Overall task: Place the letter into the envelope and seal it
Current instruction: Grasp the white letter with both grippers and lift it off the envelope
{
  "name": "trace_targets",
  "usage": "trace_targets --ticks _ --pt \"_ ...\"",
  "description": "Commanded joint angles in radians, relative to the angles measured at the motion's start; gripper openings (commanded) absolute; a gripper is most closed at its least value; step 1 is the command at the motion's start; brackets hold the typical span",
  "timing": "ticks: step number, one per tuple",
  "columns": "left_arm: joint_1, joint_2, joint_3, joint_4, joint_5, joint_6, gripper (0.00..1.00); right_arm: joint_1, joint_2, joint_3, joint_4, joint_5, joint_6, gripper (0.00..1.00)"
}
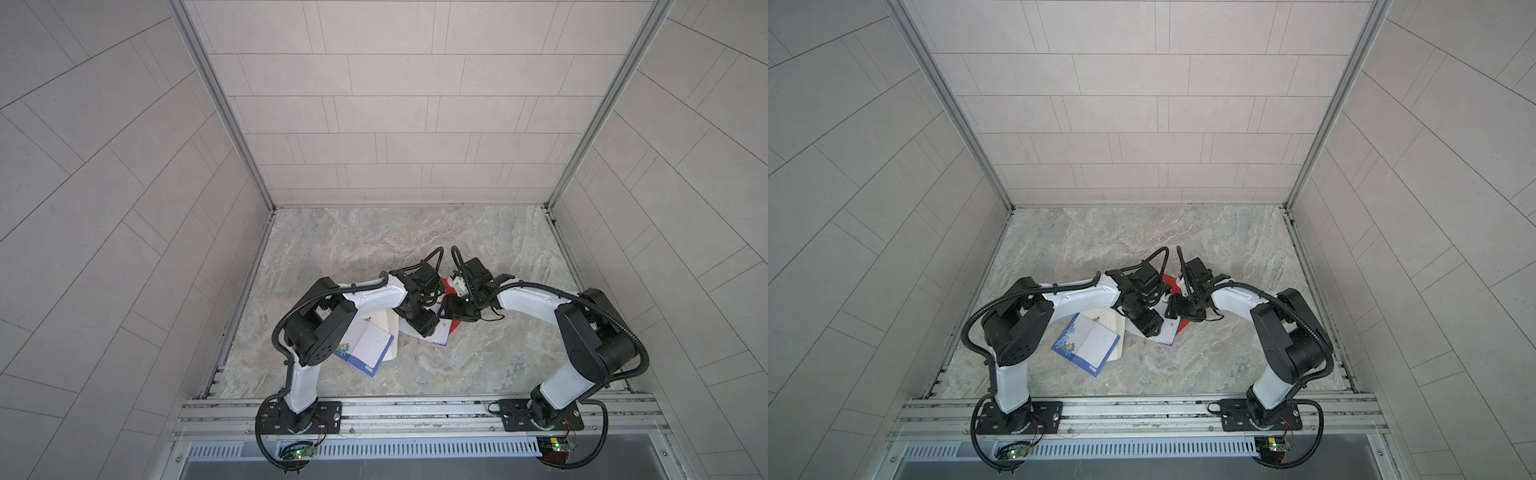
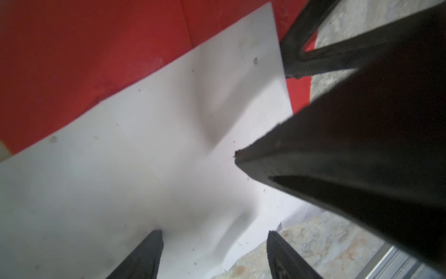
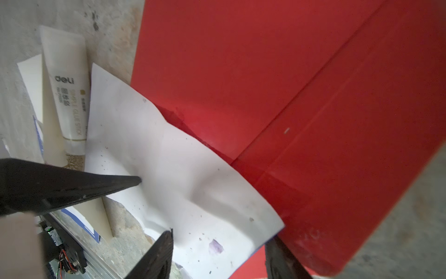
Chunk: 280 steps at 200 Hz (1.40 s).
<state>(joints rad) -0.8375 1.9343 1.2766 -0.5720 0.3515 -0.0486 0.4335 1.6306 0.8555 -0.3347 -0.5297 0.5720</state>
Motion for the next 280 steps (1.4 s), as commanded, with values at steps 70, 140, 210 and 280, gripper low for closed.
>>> trace_targets --ticks 70,140,210,280 --pt "0.024 0.015 -0.002 0.046 0.104 0.024 0.73 -0.002 -0.026 -0.070 0.181 -0.075 0.033 0.43" --pt "0.073 -0.045 0.022 0.069 0.138 -0.016 0.79 -0.093 -0.188 -0.094 0.124 -0.103 -0.002 0.02" --pt "0.192 -0.219 -0.006 0.234 0.323 -0.127 0.95 -0.219 -0.462 -0.054 0.045 -0.276 -0.028 0.00" --pt "0.194 -0.203 -0.022 0.288 0.502 -0.168 0.95 -0.219 -0.474 -0.040 0.175 -0.404 0.049 0.00"
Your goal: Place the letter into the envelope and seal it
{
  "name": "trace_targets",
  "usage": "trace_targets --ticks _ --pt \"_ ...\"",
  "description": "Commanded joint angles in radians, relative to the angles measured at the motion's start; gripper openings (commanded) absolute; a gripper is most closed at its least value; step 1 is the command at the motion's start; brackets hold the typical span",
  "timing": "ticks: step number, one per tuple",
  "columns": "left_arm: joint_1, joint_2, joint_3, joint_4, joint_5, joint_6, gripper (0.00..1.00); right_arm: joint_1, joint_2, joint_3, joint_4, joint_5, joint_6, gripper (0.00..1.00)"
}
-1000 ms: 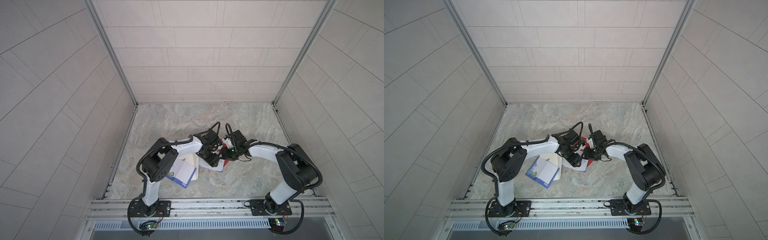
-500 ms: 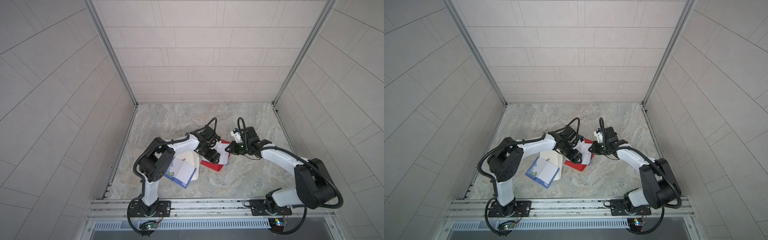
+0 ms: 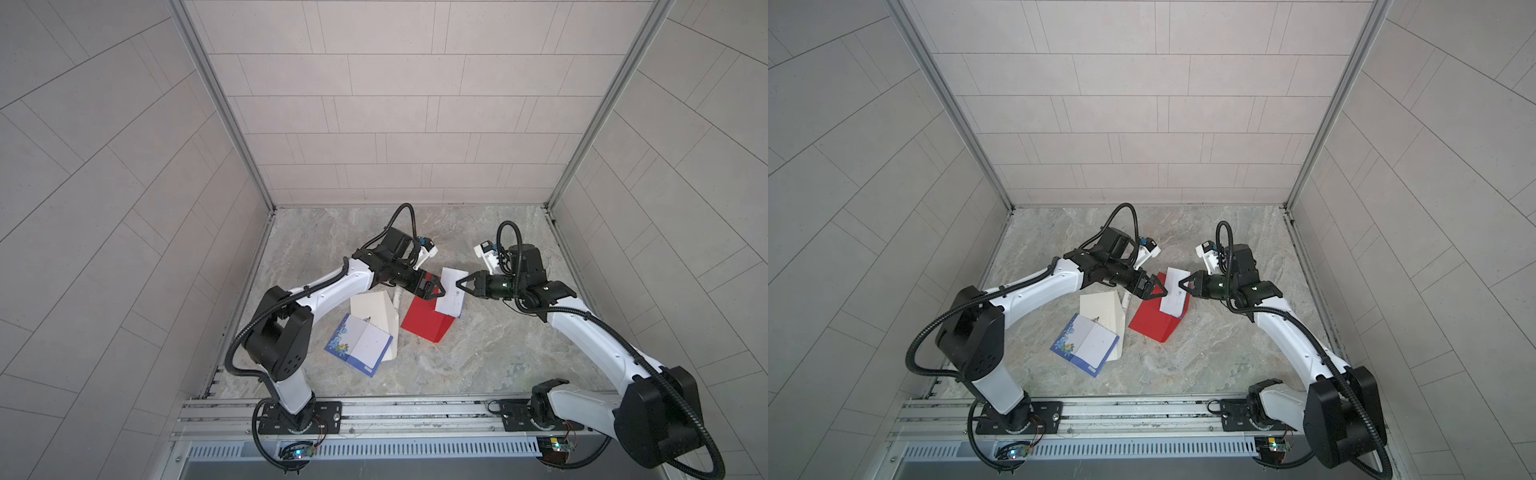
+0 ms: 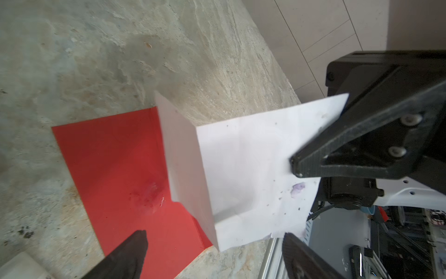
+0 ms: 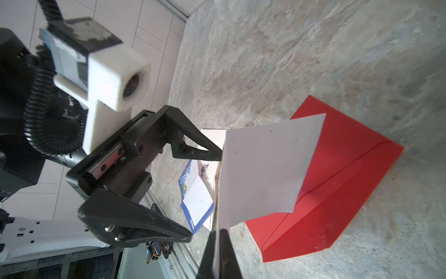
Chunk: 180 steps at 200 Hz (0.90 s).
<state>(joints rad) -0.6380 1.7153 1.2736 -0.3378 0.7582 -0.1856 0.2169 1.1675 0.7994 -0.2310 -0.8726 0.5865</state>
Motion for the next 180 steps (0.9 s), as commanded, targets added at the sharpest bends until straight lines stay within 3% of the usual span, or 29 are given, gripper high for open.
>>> trace_targets --ticks 1,48,92,153,180 --pt "-0.005 0.016 -0.020 0.056 0.097 -0.033 0.95 -0.002 -0.012 0.017 0.072 -0.061 0.036 0.00" --pt "-0.005 0.024 -0.033 0.124 0.217 -0.086 0.95 -0.001 -0.022 0.022 0.150 -0.109 0.076 0.00" --pt "-0.005 0.028 -0.026 0.126 0.254 -0.090 0.91 -0.001 -0.032 0.035 0.167 -0.115 0.086 0.00" --pt "-0.003 -0.019 -0.028 0.123 0.255 -0.099 0.58 0.002 -0.016 0.034 0.093 -0.036 0.038 0.00" --pt "-0.003 -0.022 -0.024 0.141 0.248 -0.120 0.28 0.005 -0.003 0.029 0.087 -0.019 0.035 0.00"
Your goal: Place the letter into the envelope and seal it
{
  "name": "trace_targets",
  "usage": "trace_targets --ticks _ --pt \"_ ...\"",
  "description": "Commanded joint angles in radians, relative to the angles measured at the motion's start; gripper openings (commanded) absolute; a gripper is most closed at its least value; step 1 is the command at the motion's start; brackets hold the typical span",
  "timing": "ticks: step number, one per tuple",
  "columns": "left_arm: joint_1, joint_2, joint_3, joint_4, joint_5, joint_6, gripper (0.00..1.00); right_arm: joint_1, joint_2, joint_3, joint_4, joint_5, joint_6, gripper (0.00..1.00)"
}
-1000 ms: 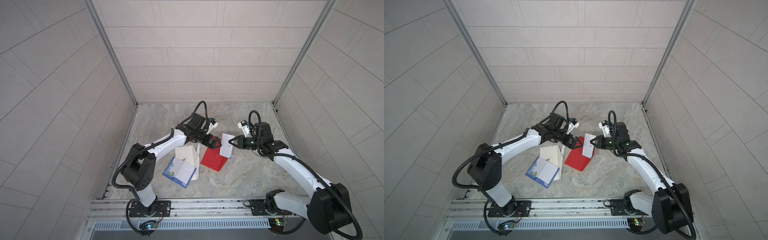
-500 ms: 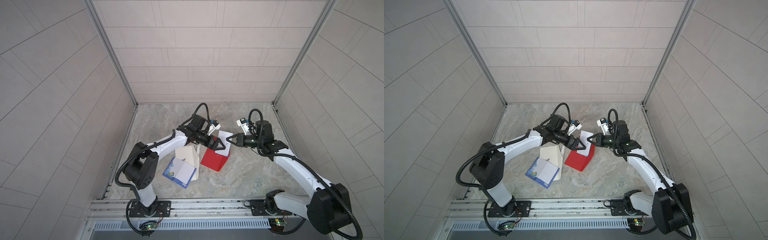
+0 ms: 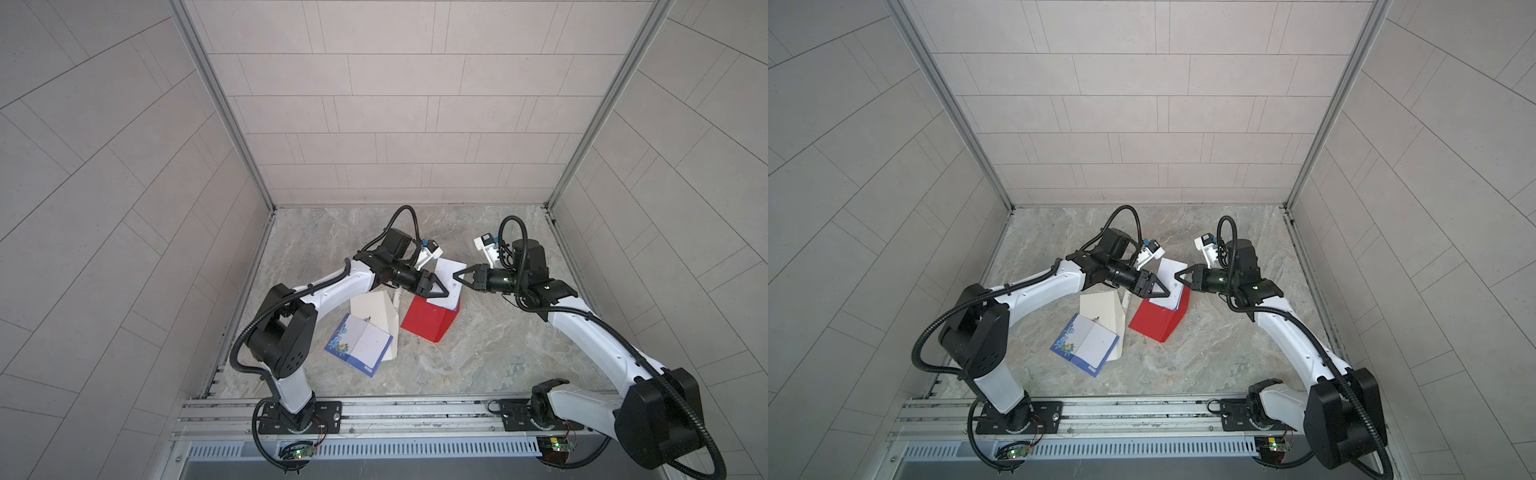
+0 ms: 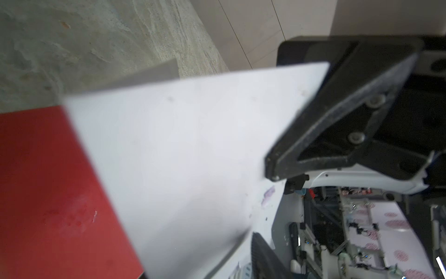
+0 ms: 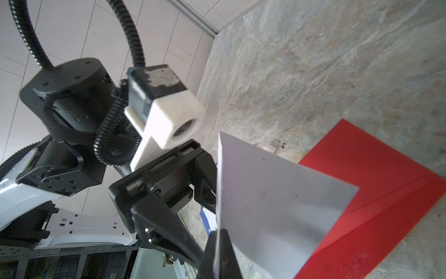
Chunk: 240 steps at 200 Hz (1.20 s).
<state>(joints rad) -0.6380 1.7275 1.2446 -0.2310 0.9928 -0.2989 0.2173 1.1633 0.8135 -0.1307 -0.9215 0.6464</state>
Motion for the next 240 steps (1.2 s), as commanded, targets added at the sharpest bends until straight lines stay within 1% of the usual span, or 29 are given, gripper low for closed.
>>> trace_targets --ticks 1,16,22,29,39,46,56,62,73,91,114,128,143,156,198,219,240 --pt "-0.003 -0.034 0.005 0.036 0.013 -0.008 0.27 0.005 0.001 0.015 -0.013 0.030 -0.025 0.00" --pt "-0.004 -0.031 0.004 0.061 0.010 -0.028 0.15 0.007 0.004 0.015 -0.018 0.037 -0.030 0.00" --pt "-0.002 -0.029 0.006 0.064 0.008 -0.034 0.10 0.007 0.003 0.017 -0.025 0.046 -0.031 0.04" --pt "0.000 -0.027 0.008 0.072 0.004 -0.043 0.07 0.005 0.000 0.016 -0.036 0.060 -0.034 0.14" --pt "0.002 -0.029 0.003 0.095 0.003 -0.064 0.07 0.004 -0.005 0.017 -0.050 0.078 -0.032 0.39" --pt "0.007 -0.034 -0.003 0.120 0.006 -0.085 0.04 0.004 -0.010 0.016 -0.056 0.088 -0.030 0.52" --pt "0.014 -0.041 -0.012 0.164 0.016 -0.120 0.03 0.000 -0.017 0.007 -0.053 0.105 -0.022 0.64" --pt "0.019 -0.045 -0.017 0.189 0.026 -0.138 0.03 -0.003 -0.023 0.000 -0.047 0.111 -0.020 0.67" --pt "0.030 -0.057 -0.025 0.230 0.047 -0.172 0.02 -0.009 -0.034 -0.019 -0.024 0.111 -0.013 0.72" --pt "0.038 -0.073 -0.031 0.282 0.092 -0.215 0.00 -0.018 -0.048 -0.060 0.066 0.071 0.025 0.73" --pt "0.040 -0.091 -0.032 0.319 0.136 -0.254 0.00 -0.020 -0.076 -0.087 0.175 0.002 0.069 0.71" --pt "0.041 -0.098 -0.040 0.365 0.160 -0.286 0.00 -0.021 -0.106 -0.089 0.207 -0.032 0.070 0.70" --pt "0.040 -0.104 -0.062 0.437 0.164 -0.329 0.00 -0.020 -0.140 -0.086 0.220 -0.057 0.065 0.70" --pt "0.043 -0.103 -0.069 0.466 0.174 -0.348 0.01 -0.019 -0.161 -0.086 0.240 -0.078 0.070 0.69" --pt "0.041 -0.095 -0.085 0.584 0.201 -0.420 0.00 -0.016 -0.185 -0.085 0.287 -0.107 0.093 0.64" --pt "0.041 -0.094 -0.103 0.708 0.222 -0.527 0.00 -0.014 -0.180 -0.082 0.305 -0.112 0.104 0.62" --pt "0.041 -0.092 -0.119 0.794 0.231 -0.591 0.00 -0.015 -0.175 -0.080 0.303 -0.104 0.090 0.62"
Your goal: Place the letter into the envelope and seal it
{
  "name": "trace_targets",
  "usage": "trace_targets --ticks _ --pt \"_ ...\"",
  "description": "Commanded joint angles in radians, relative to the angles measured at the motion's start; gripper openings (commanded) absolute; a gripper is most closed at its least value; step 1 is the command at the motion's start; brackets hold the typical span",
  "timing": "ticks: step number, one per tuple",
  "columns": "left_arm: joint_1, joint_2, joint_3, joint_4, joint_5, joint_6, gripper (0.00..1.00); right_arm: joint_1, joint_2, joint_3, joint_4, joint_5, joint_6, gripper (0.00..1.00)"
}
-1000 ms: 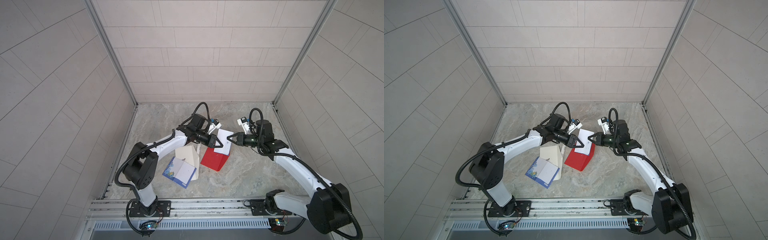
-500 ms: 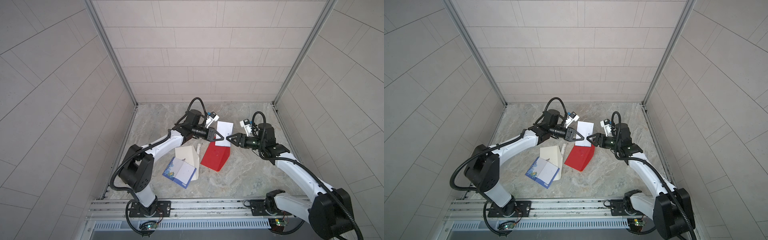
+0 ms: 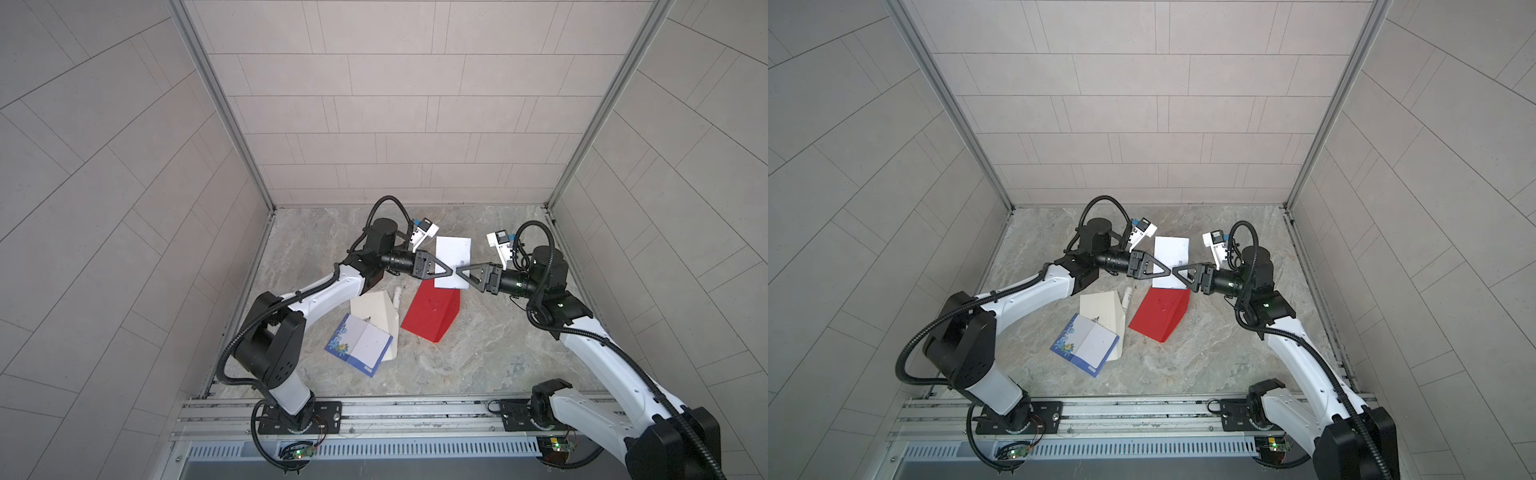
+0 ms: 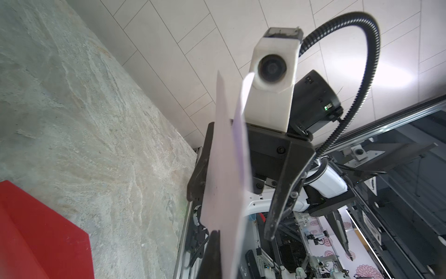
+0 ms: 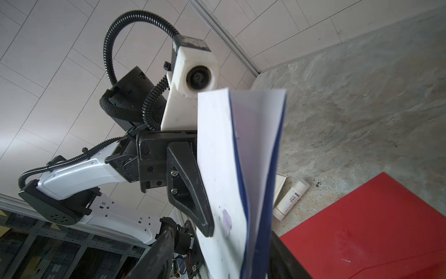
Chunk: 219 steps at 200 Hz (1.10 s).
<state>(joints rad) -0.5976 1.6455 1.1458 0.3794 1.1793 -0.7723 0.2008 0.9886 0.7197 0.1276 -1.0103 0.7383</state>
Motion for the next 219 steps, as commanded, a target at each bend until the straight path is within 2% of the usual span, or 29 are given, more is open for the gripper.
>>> trace_targets --ticks 1,31,49,73,102,130,153,162,173,179,187,194,208,219 --pt "0.001 -0.010 -0.021 0.185 0.046 -0.119 0.00 0.002 0.001 0.014 0.045 -0.014 -0.004 0.63" --pt "0.000 -0.020 -0.036 0.200 0.040 -0.130 0.00 0.003 0.023 0.029 0.047 -0.019 -0.016 0.63" --pt "0.000 -0.017 -0.037 0.193 0.040 -0.126 0.00 0.008 0.027 0.040 0.058 -0.044 -0.013 0.60" --pt "0.001 -0.008 -0.033 0.170 0.030 -0.105 0.00 0.029 0.018 0.050 0.059 -0.072 -0.013 0.43" --pt "0.001 -0.002 -0.015 0.040 0.003 -0.001 0.00 0.046 -0.015 0.064 0.002 -0.073 -0.045 0.30" --pt "0.003 0.002 0.002 -0.080 -0.033 0.110 0.00 0.047 -0.023 0.081 -0.099 -0.026 -0.101 0.14" --pt "0.002 0.010 0.006 -0.103 -0.046 0.130 0.02 0.051 0.007 0.085 -0.143 0.047 -0.106 0.00" --pt "0.002 0.010 0.006 -0.103 -0.049 0.131 0.03 0.054 0.020 0.083 -0.155 0.081 -0.106 0.00" --pt "0.002 0.006 0.005 -0.116 -0.056 0.143 0.12 0.057 0.033 0.077 -0.162 0.128 -0.104 0.00" --pt "0.002 0.007 0.005 -0.128 -0.062 0.155 0.22 0.058 0.038 0.071 -0.171 0.159 -0.105 0.00" --pt "0.004 0.007 0.006 -0.152 -0.075 0.176 0.40 0.060 0.046 0.064 -0.182 0.203 -0.105 0.00" --pt "0.005 0.008 0.002 -0.172 -0.091 0.191 0.49 0.063 0.051 0.060 -0.210 0.254 -0.106 0.00" --pt "0.020 0.015 -0.012 -0.195 -0.147 0.205 0.62 0.067 0.054 0.048 -0.279 0.342 -0.122 0.00" --pt "0.035 0.023 -0.021 -0.246 -0.242 0.222 0.67 0.074 0.051 0.027 -0.326 0.409 -0.133 0.00"
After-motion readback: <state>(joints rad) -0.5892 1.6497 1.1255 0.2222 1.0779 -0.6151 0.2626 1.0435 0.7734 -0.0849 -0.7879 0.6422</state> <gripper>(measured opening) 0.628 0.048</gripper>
